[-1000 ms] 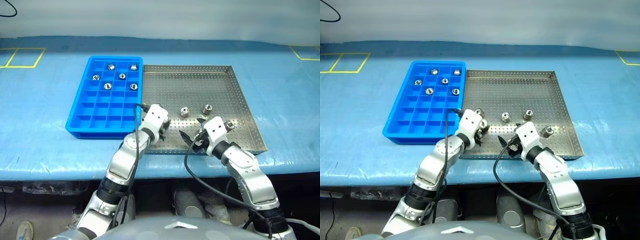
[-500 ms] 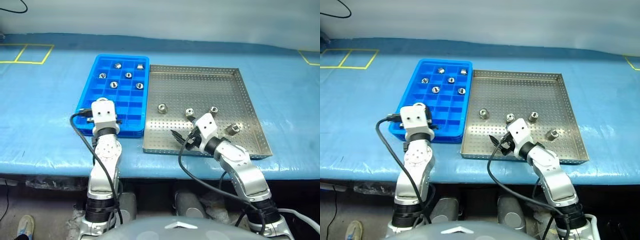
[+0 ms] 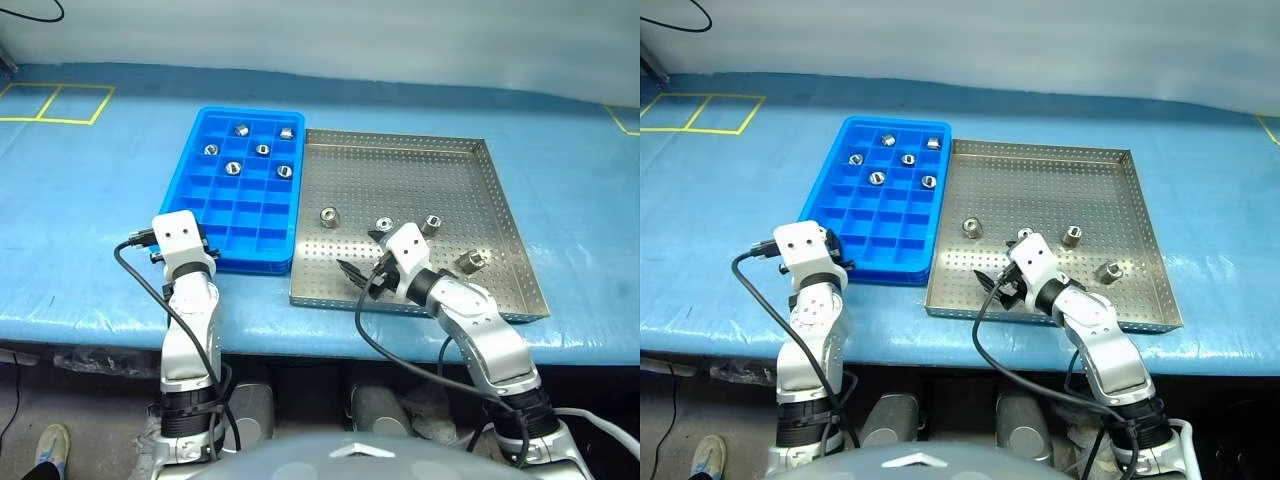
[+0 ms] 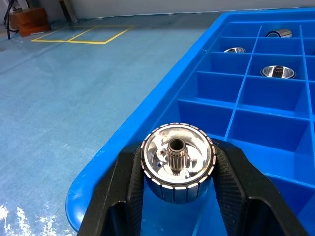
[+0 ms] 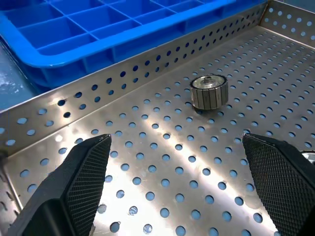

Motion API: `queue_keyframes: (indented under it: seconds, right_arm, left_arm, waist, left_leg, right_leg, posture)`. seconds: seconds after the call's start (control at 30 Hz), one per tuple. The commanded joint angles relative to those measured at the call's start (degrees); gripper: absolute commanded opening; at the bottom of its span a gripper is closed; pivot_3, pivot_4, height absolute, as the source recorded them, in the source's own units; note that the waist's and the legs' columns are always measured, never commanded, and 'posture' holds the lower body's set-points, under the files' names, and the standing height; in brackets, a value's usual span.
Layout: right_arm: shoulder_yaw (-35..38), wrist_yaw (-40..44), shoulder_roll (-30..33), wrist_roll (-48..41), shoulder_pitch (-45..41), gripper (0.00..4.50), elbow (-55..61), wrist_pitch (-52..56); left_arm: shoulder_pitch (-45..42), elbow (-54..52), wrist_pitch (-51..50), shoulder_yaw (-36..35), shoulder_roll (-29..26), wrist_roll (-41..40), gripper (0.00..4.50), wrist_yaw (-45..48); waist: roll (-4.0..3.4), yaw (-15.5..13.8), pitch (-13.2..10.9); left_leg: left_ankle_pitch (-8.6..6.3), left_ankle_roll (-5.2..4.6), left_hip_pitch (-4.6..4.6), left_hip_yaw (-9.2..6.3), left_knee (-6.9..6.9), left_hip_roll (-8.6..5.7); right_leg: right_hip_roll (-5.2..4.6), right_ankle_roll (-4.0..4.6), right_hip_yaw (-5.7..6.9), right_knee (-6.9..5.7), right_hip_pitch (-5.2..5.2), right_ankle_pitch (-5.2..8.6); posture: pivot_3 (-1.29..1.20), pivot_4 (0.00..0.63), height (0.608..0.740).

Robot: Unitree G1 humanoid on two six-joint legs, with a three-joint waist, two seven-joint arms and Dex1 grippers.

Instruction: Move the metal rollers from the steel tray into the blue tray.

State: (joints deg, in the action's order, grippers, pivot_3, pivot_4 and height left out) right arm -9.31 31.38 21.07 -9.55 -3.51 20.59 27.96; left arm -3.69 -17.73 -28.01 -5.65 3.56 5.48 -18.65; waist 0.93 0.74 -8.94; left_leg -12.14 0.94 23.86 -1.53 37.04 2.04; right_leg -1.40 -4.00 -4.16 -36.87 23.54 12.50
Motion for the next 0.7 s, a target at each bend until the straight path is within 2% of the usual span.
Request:
queue_keyframes:
  seconds: [0.03,0.4,0.7]
  right_arm:
    - [-0.3,0.9,0.5,-1.2,-1.4,4.50,4.0,0.6]
    - [-0.8,0.8,1.2,-0.9,-2.4,4.50,5.7,1.6]
    - [-1.4,0.4,1.2,-0.6,-2.3,4.50,5.6,1.4]
  left_arm:
    - [0.2,0.6,-0.4,-0.2,1.8,-0.2,1.71,-0.4]
    - [-1.5,0.7,-1.8,-1.5,2.7,-0.3,1.71,-3.4]
    - [-4.4,2.4,-0.3,-0.5,-0.3,-0.3,1.71,-1.7]
  waist:
    - [0.00,0.0,0.0]
    - [-0.01,0.1,0.0]
    - [0.00,-0.2,0.0]
  left_leg:
    - [0.00,0.00,-0.02,0.00,0.00,0.00]
    - [0.00,0.01,-0.06,0.01,0.01,0.01]
    - [0.00,0.01,-0.03,-0.01,0.02,0.00]
  right_leg:
    - [0.00,0.00,0.00,0.00,-0.02,0.00]
    - [0.00,0.00,0.00,-0.03,-0.03,0.00]
    - [0.00,0.00,0.02,-0.02,-0.03,0.00]
  posture:
    - [0.04,0.150,0.740]
    - [0.04,0.150,0.740]
    - [0.04,0.150,0.740]
